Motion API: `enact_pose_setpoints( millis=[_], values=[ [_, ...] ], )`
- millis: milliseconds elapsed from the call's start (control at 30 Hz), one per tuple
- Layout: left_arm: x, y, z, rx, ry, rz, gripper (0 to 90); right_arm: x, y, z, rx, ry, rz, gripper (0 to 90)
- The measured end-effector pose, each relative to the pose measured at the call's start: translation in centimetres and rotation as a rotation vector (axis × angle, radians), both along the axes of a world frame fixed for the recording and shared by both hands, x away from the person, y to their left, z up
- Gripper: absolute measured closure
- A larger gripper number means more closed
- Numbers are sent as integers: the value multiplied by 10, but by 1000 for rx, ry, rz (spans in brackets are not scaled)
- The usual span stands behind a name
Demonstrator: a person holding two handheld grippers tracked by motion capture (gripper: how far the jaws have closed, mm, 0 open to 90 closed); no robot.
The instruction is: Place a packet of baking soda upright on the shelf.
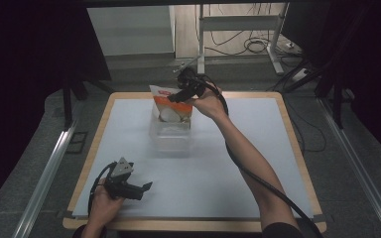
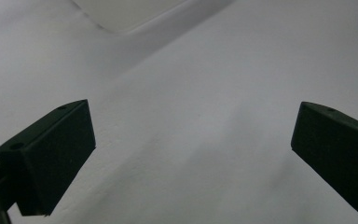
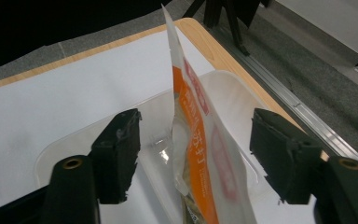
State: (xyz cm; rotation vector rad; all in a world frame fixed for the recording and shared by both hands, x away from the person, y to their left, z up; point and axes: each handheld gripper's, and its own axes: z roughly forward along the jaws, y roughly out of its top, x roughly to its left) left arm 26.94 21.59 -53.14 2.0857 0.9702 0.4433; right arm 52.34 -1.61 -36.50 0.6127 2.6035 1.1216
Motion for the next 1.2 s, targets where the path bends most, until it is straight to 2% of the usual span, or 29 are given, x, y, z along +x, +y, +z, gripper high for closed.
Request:
enact_pose_setpoints(
  millis=[333,633,833,1000,1200],
  values=[
    [0,1,0,7,-8,7,0,-9,-11,5,36,-16,4,228],
    [0,0,0,10,-9,7,0,-18,-23,5,41,-32,16,148],
    [-1,-1,0,11,-14,6,0,-23,-37,4,78,-29,19,106],
    [-1,-3,0,42,-30,-3,0,-27,-43,3,73,-31,14,98],
    [-2,-4,1,56,-43,-2,0,-32,-50,-1,68,-36,16,89]
  ],
)
